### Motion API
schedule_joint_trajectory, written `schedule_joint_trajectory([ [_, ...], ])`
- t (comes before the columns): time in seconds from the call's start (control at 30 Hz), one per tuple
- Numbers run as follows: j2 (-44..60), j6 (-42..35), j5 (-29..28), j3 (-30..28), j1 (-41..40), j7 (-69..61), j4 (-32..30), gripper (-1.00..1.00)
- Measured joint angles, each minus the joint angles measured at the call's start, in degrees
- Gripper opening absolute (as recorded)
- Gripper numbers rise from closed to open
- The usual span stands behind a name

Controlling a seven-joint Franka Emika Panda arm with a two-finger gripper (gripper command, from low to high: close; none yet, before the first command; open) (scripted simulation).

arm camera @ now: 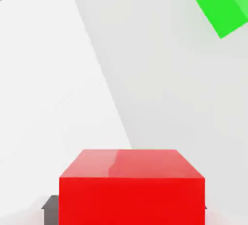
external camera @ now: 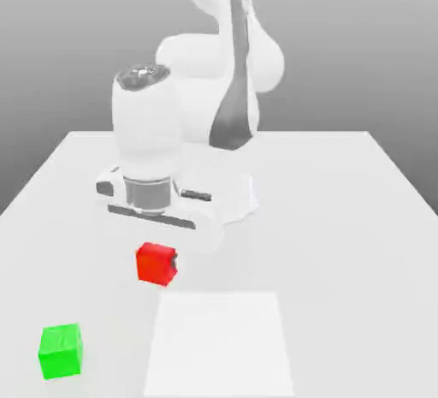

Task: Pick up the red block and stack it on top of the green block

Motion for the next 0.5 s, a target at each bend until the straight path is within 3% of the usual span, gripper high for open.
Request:
schedule_joint_trajectory([
  [0.3,10.08,-8.34,-0.33,-4.19,-4.37,15.55,18.29,-1.0],
  [0.43,17.69,-2.77,1.57,-3.66,-5.17,15.52,20.23,-1.0],
  [0.47,19.29,-1.32,2.01,-3.32,-5.44,15.25,20.36,1.0],
  [0.5,19.29,-1.32,2.01,-3.32,-5.44,15.25,20.36,1.0],
])
